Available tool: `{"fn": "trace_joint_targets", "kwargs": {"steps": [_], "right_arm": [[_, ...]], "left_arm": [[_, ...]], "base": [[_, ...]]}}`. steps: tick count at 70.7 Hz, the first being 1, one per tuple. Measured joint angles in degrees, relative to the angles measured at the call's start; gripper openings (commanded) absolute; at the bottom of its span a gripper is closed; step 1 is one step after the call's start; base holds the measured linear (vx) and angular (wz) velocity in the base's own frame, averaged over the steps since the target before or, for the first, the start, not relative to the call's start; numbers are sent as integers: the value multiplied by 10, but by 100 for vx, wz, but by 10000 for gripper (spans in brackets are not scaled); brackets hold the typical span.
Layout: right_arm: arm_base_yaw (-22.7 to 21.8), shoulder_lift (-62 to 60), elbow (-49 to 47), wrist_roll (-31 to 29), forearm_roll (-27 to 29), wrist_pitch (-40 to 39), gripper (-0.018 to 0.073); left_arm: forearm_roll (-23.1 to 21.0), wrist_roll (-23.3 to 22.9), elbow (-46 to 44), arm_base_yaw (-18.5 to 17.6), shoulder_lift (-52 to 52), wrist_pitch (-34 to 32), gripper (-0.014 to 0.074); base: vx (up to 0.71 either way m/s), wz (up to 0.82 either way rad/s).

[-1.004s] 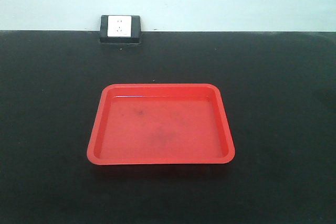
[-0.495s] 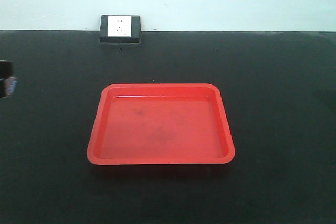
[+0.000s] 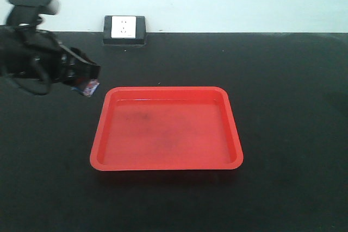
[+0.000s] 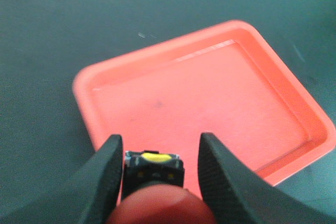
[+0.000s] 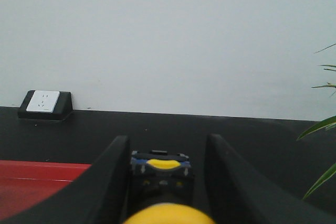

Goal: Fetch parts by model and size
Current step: 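Move the left gripper with the red-capped button down into the tray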

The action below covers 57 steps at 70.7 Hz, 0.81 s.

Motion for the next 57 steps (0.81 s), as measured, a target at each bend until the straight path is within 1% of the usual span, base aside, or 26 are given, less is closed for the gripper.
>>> {"fn": "trace_joint_targets", "kwargs": {"steps": [1,4,5,6,18,26,31,39,49,57], "right_arm": [[0,0,0,0,0,0,-8],[0,0,0,0,0,0,-8],[0,0,0,0,0,0,-8],[0,0,0,0,0,0,-8],[0,0,0,0,0,-1,-8],[0,0,0,0,0,-2,-8],[0,0,0,1,0,-2,-8],[0,0,0,1,0,-2,-8],[0,0,0,1,0,-2,-8],[0,0,0,1,0,-2,-8]], "left_arm": [[4,-6,-3,-3,7,2,-4],[30,-43,-26,-13,28,11,-4],[45,-63,-32,-16,34,14,-4],[51,-70,-35,-19,41,16,-4],[180,-234,-109,-56,114,73,-4],[235,-304,-145,-83,157,102,-4],[246,-332,-161,-99,183,108,-4],[248,-362,-170,-116,216,98,-4],[244,-392,-171,-125,247,64,-4],[244,-401,-171,-125,272,40,-4]], "base": [[0,0],[0,0],[0,0],[0,0],[0,0],[0,0],[0,0],[0,0],[0,0],[0,0]]}}
